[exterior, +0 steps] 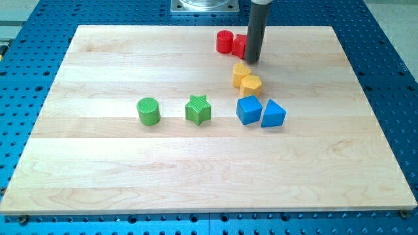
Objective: Slightly push the blue block to the bottom of the board
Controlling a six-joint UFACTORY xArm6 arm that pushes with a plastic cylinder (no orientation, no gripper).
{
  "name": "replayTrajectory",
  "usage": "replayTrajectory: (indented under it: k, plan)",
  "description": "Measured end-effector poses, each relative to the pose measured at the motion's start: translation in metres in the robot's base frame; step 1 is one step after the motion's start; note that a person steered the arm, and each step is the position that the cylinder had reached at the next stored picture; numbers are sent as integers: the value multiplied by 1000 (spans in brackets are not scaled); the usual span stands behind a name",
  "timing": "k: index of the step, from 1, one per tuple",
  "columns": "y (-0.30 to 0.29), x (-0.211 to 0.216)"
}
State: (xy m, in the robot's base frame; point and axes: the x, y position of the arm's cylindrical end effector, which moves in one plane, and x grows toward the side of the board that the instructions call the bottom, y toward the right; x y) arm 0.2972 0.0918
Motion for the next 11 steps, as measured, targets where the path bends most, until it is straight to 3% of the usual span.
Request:
replayTrajectory:
  k: [1,2,3,4,5,9,11]
  plan:
    - [14,34]
    - [9,25]
    - [-42,-8]
    - [-88,24]
    - [-89,76]
    - [-39,151]
    - [-1,144]
